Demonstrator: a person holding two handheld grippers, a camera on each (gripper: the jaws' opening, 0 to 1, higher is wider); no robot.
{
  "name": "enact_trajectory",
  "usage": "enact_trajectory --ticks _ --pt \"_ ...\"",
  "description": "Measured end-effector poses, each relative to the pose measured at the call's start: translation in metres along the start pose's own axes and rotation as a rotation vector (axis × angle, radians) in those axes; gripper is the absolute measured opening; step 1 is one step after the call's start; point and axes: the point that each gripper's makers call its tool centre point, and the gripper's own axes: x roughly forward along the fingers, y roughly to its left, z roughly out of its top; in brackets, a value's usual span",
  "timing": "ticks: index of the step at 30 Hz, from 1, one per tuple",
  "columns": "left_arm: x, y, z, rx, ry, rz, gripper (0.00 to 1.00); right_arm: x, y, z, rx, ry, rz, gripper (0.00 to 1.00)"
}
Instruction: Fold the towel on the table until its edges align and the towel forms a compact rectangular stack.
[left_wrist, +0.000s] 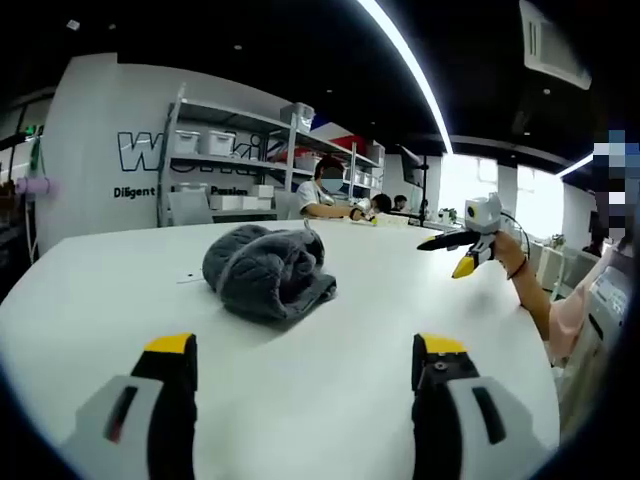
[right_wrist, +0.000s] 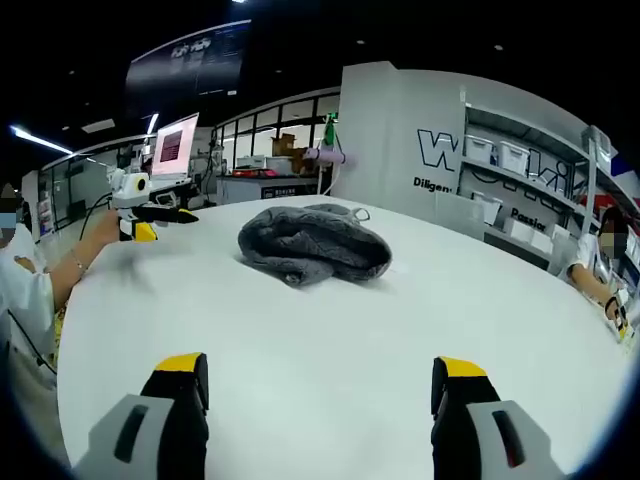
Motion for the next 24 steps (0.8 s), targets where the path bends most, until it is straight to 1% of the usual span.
enact_trajectory --ticks 2,4,7,10,14,16,20,22,24 --pt "0.001 0.003 0.005 0.015 0.012 0.010 0.92 -0.001 0.000 0.001 -0.002 -0.003 0.000 0.97" --pt "0.004 0.003 0.012 0.030 0.018 0.008 0.90 -0.002 0.000 0.003 -0.002 -0.009 0.001 0.96" --pt "0.013 0.006 0.022 0.051 0.031 0.008 0.89 -0.003 0.000 0.004 -0.002 -0.015 0.004 0.96" --pt "0.018 0.008 0.027 0.065 0.039 0.004 0.89 -0.003 0.001 0.004 -0.002 -0.017 0.006 0.96" --pt "0.030 0.015 0.034 0.075 0.045 -0.012 0.89 -0.002 0.001 0.004 -0.001 -0.016 0.014 0.96" --pt "0.036 0.020 0.034 0.072 0.062 -0.018 0.89 -0.001 0.001 0.004 0.000 -0.014 0.016 0.96" --pt "0.049 0.027 0.035 0.040 0.061 -0.026 0.88 -0.001 0.001 0.004 -0.005 -0.011 0.017 0.96" --pt "0.057 0.036 0.034 0.034 0.067 -0.010 0.87 0.000 0.002 0.005 -0.011 -0.012 0.020 0.95" --pt "0.064 0.040 0.032 0.037 0.083 -0.004 0.87 0.000 0.003 0.005 -0.011 -0.012 0.022 0.95"
